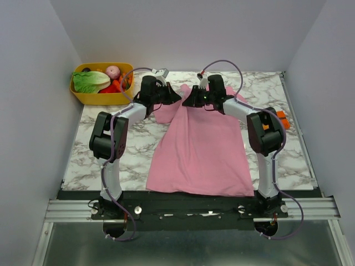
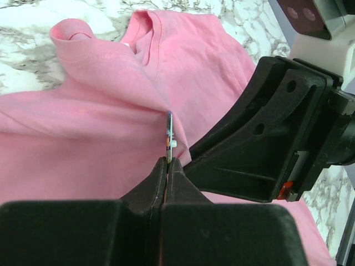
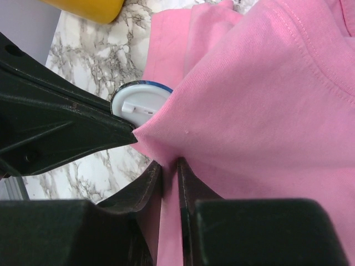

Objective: Pin the brooch onto the clothing

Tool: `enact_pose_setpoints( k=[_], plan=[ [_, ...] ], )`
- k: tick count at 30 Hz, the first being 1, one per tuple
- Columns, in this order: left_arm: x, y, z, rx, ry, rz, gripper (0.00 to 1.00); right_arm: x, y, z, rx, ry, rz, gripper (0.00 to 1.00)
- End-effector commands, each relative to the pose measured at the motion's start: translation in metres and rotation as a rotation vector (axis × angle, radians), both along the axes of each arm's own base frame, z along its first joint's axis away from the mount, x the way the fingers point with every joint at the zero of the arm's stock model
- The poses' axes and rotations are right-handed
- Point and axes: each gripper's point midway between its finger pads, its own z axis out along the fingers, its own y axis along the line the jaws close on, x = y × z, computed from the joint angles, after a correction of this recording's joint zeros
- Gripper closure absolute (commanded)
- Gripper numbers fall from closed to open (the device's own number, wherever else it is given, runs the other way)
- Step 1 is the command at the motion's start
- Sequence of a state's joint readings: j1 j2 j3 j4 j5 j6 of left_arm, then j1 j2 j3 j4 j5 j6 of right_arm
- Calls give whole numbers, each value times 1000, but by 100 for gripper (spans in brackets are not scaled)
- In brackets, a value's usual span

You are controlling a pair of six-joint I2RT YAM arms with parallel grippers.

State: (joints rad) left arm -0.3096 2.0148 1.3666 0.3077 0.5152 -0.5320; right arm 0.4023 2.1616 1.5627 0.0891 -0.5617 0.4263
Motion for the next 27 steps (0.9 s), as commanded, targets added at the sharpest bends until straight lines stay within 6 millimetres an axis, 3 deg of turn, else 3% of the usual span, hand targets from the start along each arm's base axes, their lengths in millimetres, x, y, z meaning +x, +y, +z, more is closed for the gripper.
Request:
enact_pose_setpoints(
  k=[1,12,27],
  plan=[
    [0,-4,35,-59,-80,-36,100,4,3,-7,-35,-9,-2,78],
    [-4,-12,46,-105,-89,-71,100,3,8,-13,-75,-3,6,83],
    [-15,-21,69,-174,-96,-129,100,6,-2,-37,-180,81,-54,86]
  ],
)
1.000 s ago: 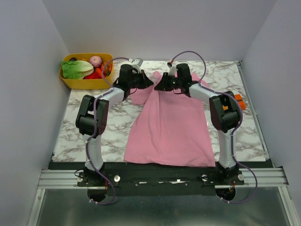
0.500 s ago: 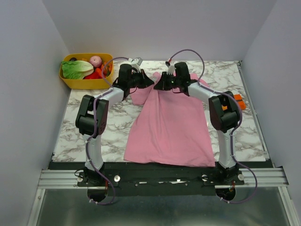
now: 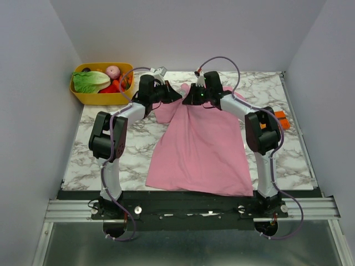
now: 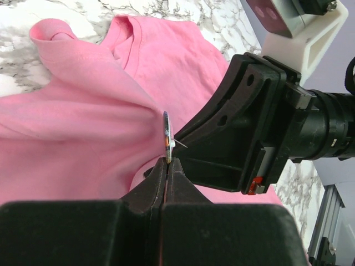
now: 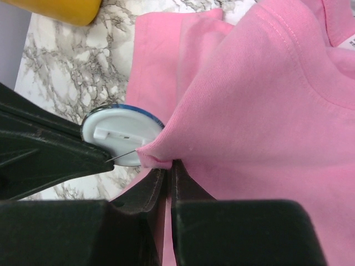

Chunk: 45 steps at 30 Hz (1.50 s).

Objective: Pin the brooch onto the clothing

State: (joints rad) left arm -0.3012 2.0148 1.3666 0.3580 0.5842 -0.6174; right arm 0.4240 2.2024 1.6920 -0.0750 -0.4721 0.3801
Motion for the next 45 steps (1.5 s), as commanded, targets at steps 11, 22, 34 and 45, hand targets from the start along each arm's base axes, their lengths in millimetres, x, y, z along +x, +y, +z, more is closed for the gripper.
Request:
enact_pose_setpoints(
  k=[11,22,34,45],
  plan=[
    [-11,-22,53,-83,-116,-107,100,-12,-3,-25,-96,43,12,82],
    [-5,-12,27,9,-107,-101,100,-39,-25,63,-72,-193,40,20],
    [-11,-5,10,59,-144,-181,100,-43,-71,107,180,-329,190,5],
    [-40,-15,17,48,-253,-405,100,-49,-59,103,251,-383,360,10]
  ],
)
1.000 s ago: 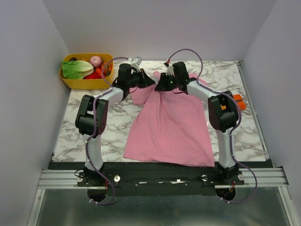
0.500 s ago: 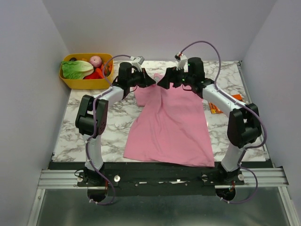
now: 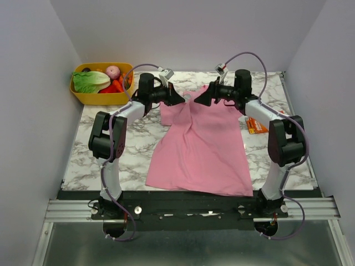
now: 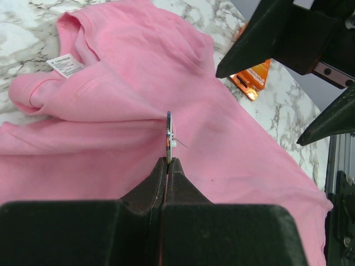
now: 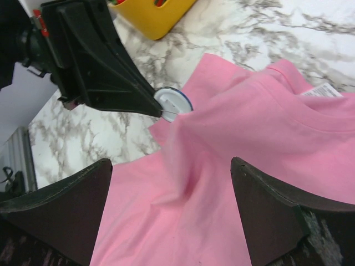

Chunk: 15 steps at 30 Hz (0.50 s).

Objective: Pin the brooch onto the clothing

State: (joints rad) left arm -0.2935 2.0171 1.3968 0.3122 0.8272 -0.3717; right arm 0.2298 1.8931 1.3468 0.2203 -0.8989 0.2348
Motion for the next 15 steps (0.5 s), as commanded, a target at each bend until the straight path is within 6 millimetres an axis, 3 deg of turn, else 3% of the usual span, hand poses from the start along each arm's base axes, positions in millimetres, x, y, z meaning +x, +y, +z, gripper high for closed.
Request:
enact_pose_setpoints(
  k=[1,5,10,15],
  plan=[
    [-16,-5,12,-15,-96,-154,100,-7,14,12,62,-86,125,10],
    [-22,-5,12,-9,-112,-200,100,-3,18,19,83,-99,161,11],
    [-26,-3,12,10,-127,-239,100,-5,20,14,62,-75,210,12],
    [-27,-1,15,22,-134,-255,100,-4,22,5,59,-27,238,20]
  ],
)
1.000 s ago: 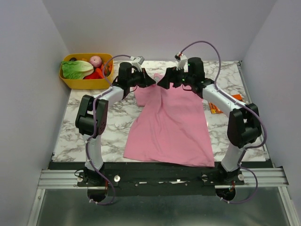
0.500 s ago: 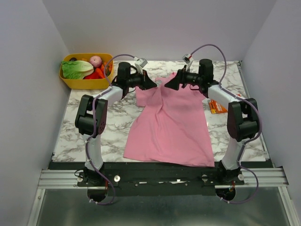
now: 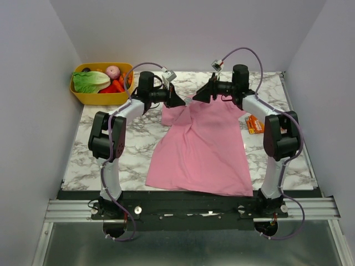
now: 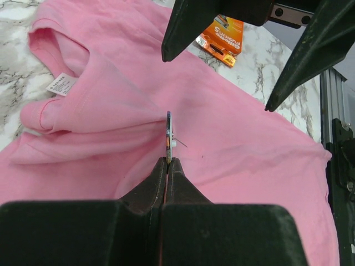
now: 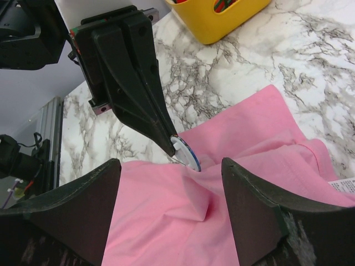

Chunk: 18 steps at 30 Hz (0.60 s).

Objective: Pin the brooch onto the clothing

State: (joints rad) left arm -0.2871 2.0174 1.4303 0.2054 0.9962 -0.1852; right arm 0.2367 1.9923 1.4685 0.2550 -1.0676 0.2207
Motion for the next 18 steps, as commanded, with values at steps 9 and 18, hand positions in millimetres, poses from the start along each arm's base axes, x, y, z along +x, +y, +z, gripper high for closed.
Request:
enact_pose_setpoints(
  k=[9,18],
  plan=[
    [-6,1,19,-14,-56,-78,100,-10,6,-12,-9,60,109,20],
    [-7,0,23,-34,-55,-79,100,-6,19,-33,-58,95,97,18]
  ],
)
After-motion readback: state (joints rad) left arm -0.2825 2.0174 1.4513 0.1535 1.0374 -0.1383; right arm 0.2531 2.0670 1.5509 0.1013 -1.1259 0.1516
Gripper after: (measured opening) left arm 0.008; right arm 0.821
